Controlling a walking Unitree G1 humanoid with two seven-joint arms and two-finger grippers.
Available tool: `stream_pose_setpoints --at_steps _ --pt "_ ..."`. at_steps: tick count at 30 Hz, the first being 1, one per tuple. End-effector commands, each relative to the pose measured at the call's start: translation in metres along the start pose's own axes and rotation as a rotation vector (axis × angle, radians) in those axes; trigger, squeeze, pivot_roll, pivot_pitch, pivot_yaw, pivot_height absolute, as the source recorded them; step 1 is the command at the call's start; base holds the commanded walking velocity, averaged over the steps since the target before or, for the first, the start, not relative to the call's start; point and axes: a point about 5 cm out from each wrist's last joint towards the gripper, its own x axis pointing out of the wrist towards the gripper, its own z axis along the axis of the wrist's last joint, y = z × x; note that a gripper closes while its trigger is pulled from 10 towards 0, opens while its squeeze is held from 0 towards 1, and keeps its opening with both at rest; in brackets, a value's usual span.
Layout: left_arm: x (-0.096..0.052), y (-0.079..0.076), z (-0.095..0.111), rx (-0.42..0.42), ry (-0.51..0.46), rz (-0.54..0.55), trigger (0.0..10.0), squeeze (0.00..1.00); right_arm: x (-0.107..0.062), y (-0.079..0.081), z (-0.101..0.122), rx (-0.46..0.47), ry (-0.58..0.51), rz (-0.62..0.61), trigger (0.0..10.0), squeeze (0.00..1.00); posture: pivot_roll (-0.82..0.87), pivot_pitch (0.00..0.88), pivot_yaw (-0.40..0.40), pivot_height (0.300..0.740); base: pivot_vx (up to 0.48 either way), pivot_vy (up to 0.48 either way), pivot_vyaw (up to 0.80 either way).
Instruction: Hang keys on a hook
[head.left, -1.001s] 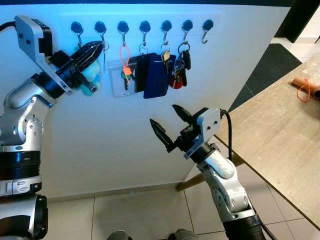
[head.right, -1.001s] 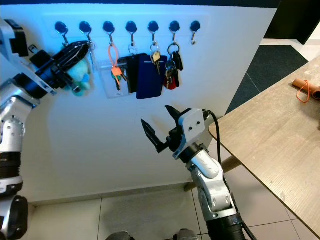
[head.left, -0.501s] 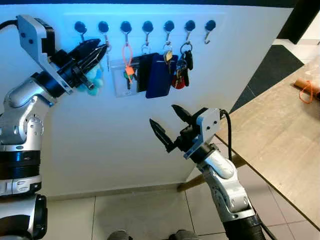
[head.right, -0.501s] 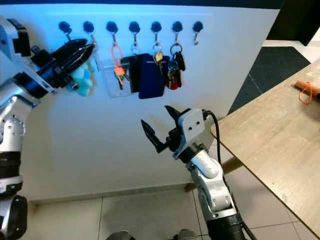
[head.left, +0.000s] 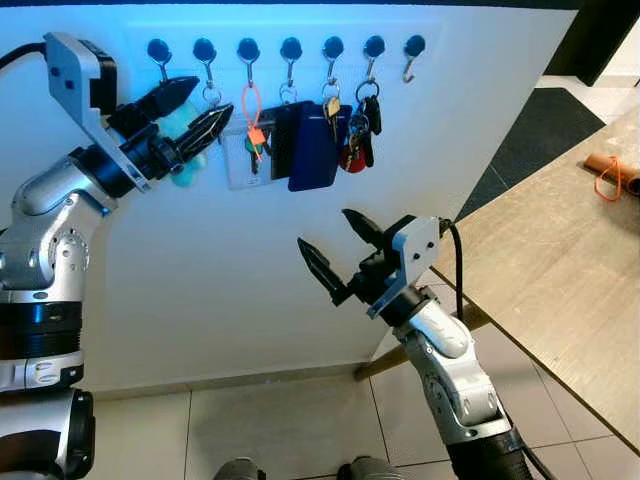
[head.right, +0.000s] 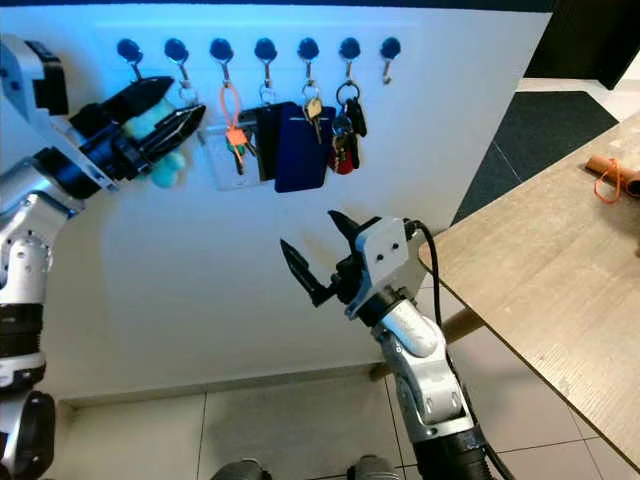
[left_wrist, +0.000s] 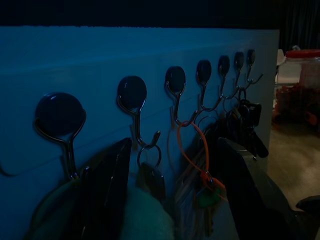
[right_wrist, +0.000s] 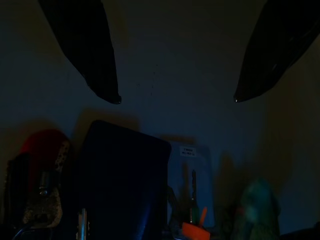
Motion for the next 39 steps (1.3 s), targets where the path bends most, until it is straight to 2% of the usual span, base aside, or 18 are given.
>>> stream_pose_setpoints --at_steps 1,5,9,13,20,26,28,29,31,34,39 --pt "-0.004 0.009 0.0 -0.026 -0.013 0.064 10.0 0.0 -0.002 0.0 0.003 0.006 -0.007 -0.003 10.0 0.0 0.02 0.099 -0.039 0.74 0.0 0.0 0.0" --pt "-0.005 0.013 0.004 -0.021 -0.042 0.088 10.0 0.0 -0.002 0.0 0.003 0.007 -0.008 -0.002 10.0 0.0 0.02 0.098 -0.039 0.74 0.0 0.0 0.0" --pt "-0.007 0.016 0.016 -0.059 -0.14 0.088 10.0 0.0 -0.002 0.001 0.003 0.008 -0.009 0.002 10.0 0.0 0.02 0.097 -0.041 0.74 0.0 0.0 0.0" --pt "-0.008 0.017 0.022 -0.075 -0.193 0.094 10.0 0.0 -0.002 0.001 0.003 0.008 -0.011 0.004 10.0 0.0 0.02 0.096 -0.042 0.74 0.0 0.0 0.0" --pt "-0.008 0.017 0.026 -0.076 -0.233 0.088 10.0 0.0 -0.002 0.002 0.004 0.01 -0.013 0.008 10.0 0.0 0.02 0.096 -0.04 0.74 0.0 0.0 0.0" --pt "-0.007 0.016 0.024 -0.022 -0.178 0.072 10.0 0.0 -0.002 0.003 0.003 0.009 -0.011 0.007 10.0 0.0 0.02 0.097 -0.038 0.74 0.0 0.0 0.0" --pt "-0.005 0.019 0.021 0.087 -0.126 0.099 10.0 0.0 -0.002 0.003 0.003 0.008 -0.009 0.006 10.0 0.0 0.02 0.099 -0.038 0.74 0.0 0.0 0.0" --pt "-0.005 0.019 0.021 0.087 -0.126 0.099 10.0 0.0 -0.002 0.003 0.003 0.008 -0.009 0.006 10.0 0.0 0.02 0.099 -0.038 0.74 0.0 0.0 0.0" --pt "-0.004 0.022 0.022 0.181 -0.104 0.115 10.0 0.0 -0.002 0.003 0.003 0.005 -0.006 0.007 10.0 0.0 0.02 0.101 -0.039 0.74 0.0 0.0 0.0" --pt "-0.003 0.022 0.03 0.166 -0.15 0.093 10.0 0.0 -0.003 0.003 0.002 0.005 -0.005 0.007 10.0 0.0 0.03 0.103 -0.039 0.74 0.0 0.0 0.0" --pt "-0.005 0.018 0.033 0.158 -0.164 0.046 10.0 0.0 -0.003 0.003 0.002 0.007 -0.005 0.006 10.0 0.0 0.03 0.104 -0.039 0.74 0.0 0.0 0.0"
